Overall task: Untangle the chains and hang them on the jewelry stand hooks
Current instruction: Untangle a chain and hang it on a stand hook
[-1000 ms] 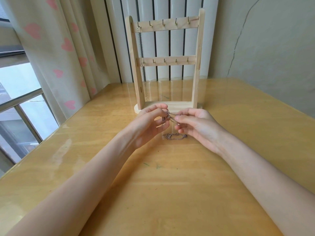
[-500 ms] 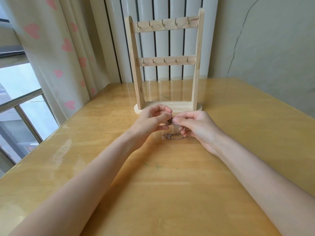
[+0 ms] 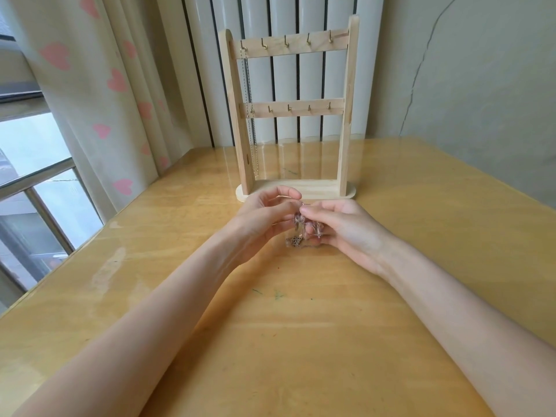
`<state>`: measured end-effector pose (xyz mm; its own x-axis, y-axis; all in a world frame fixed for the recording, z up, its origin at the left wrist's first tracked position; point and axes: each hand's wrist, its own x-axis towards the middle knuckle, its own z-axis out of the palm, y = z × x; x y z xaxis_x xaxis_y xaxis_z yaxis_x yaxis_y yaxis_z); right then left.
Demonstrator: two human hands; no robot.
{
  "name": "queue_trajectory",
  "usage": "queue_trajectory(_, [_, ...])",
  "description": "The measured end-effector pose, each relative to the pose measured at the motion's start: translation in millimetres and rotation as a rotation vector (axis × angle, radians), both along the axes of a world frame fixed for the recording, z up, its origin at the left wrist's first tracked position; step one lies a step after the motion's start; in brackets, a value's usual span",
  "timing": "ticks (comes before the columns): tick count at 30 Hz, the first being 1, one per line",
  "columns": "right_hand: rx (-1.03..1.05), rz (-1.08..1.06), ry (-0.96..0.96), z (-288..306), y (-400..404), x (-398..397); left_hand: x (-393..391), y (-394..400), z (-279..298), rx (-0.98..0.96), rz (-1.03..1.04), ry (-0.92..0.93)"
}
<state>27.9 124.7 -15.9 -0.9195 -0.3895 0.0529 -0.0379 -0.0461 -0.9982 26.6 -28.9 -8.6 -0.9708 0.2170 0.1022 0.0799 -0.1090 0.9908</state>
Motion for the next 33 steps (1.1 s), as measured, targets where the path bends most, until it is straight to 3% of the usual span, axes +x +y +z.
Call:
queue_trajectory(4, [-0.018, -0.175, -0.036, 0, 4, -2, 2, 6, 4, 0.217, -0.026, -0.092])
queue_trajectory(6, [-0.055, -0.216, -0.036, 0, 5, -4, 5, 7, 5, 0.215, -0.083, -0.145])
queue_trajectory(8, [-0.135, -0.221, -0.04, 1, 6, -4, 6, 6, 4, 0.013, -0.077, -0.115])
queue_trajectory(11, [-0.249, -0.166, -0.086, 3, 4, -4, 6, 7, 3, -0.359, 0.073, 0.077])
queue_trajectory(13, [-0.249, -0.107, -0.114, 4, 3, -3, 5, 8, 2, -0.395, 0.205, 0.193])
queue_trajectory(17, [-0.144, -0.025, -0.074, 5, 1, 1, 5, 10, 3, -0.223, 0.291, 0.196])
queue_trajectory(22, [-0.183, -0.132, -0.111, 2, 5, -2, 4, 7, 10, 0.145, 0.129, -0.064])
queue_trajectory(29, [-0.143, -0.299, -0.007, 3, 4, -1, 12, 7, 7, -0.34, -0.03, -0.045])
queue_trajectory(33, [-0.134, -0.232, 0.041, 5, 1, 2, 9, 9, 7, -0.481, 0.16, 0.128])
